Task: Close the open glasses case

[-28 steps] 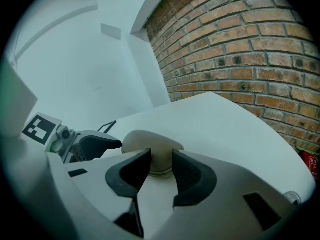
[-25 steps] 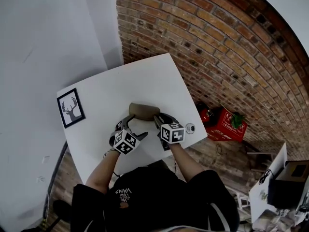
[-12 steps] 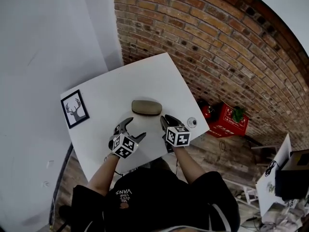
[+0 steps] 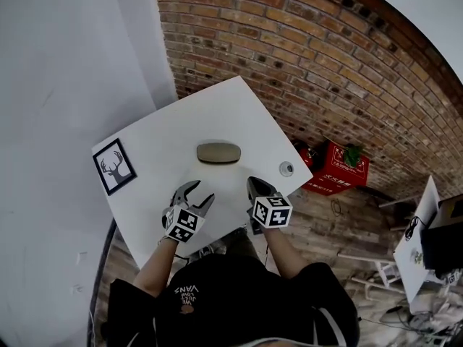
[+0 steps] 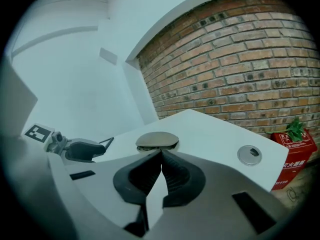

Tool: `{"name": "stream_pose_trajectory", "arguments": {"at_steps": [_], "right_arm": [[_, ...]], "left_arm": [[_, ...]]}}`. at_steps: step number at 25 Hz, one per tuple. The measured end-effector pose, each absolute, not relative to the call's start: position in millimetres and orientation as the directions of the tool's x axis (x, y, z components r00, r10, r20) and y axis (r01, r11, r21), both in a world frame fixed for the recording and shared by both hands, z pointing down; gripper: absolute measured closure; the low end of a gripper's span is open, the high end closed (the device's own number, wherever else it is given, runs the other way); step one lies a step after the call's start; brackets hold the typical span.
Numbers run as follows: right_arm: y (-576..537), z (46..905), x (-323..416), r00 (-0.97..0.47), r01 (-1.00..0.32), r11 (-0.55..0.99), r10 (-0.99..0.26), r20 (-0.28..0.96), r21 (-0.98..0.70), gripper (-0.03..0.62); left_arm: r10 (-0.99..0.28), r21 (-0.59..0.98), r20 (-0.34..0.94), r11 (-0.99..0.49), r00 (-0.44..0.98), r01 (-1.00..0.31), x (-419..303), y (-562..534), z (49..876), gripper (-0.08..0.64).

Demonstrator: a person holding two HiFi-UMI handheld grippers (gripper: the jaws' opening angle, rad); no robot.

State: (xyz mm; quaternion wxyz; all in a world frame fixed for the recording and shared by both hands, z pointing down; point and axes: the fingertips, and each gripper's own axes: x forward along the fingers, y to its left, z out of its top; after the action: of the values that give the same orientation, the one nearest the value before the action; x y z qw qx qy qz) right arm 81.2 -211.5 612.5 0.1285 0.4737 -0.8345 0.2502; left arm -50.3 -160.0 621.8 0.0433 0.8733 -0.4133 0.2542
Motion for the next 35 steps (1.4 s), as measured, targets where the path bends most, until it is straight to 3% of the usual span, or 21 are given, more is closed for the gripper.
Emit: {"name": "stream_pose_trajectory", "arguments": {"at_steps": [11,20,35], "right_arm": [[-159,587,78,-0.502,-0.862,0.411,-0.776,0.383,-0.298,0.592],[-124,579,71,-0.511,-0.856,0.425,-0.78,0.361,-0.293,0.592],[-75,596,60,-0.509,-0.86,0.455,-0.746,0.43,-0.231,0.594]], "left_arm": [[-0.758,-0.16,0.387,-0.616,0.525,-0.771,-75,-118,583,0.47],[-0.793,-0.125,0.361,-0.563,0.491,-0.817,-95,-91,579,0.551],[-0.775,-0.085,0.408,-0.559,0.483,-0.825,-107,-41,598,0.551]]}}
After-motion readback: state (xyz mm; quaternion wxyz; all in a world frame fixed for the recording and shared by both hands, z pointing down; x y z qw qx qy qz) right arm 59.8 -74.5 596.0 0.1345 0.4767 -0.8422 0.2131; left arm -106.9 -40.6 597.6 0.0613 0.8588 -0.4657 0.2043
